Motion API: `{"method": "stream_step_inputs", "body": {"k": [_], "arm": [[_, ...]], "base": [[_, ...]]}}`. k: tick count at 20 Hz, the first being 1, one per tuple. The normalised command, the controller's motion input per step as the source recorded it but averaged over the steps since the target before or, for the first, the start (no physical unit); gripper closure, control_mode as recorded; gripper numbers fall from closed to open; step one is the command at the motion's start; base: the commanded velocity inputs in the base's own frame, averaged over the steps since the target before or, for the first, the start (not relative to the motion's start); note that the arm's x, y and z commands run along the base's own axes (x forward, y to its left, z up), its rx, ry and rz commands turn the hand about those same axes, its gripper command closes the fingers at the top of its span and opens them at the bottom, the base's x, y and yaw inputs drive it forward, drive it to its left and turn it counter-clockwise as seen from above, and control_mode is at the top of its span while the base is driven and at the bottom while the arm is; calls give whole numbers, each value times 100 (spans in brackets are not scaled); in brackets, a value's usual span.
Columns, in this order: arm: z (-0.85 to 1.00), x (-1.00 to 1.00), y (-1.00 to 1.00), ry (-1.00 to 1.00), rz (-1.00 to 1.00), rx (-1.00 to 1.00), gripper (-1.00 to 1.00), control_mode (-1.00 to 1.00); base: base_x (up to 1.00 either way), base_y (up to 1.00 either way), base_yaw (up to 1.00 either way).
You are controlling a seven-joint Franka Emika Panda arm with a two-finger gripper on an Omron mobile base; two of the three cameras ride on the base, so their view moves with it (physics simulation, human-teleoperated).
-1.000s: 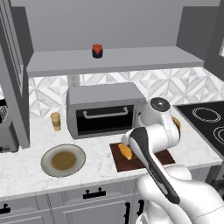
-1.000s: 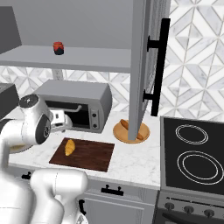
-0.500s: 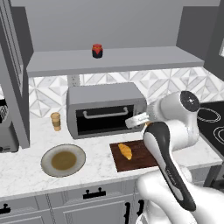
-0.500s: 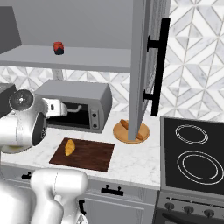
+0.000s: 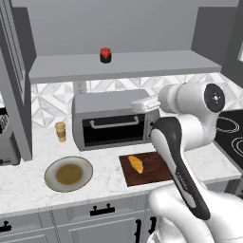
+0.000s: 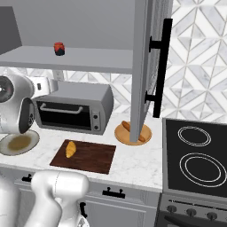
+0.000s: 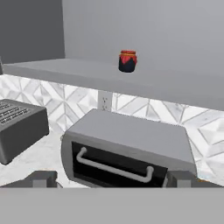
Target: From the different types of pastries on the counter, select a croissant and place it on the cutting board. Then retrieve a jar of jam from the cabinet and place it alongside the croissant on the cutting board.
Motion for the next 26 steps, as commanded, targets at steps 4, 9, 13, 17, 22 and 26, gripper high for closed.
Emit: {"method": "stream_step_inputs", "body": {"k": [4,9,13,17,22,26], "arm": [[100,44,18,-17,-14,4,-100,-100],[100,34,5,-9,-13,4,-100,-100],[73,72,0,14,1,16,-100,-100],[31,61,5,23,8,13,-100,-100],[-42,-13,33,1,2,-6,-100,-100],[-51,-6,27,7,0,-16,-100,-100]], "base": [[0,0,0],[0,0,0],[0,0,0],[0,0,0],[0,0,0],[0,0,0]]}}
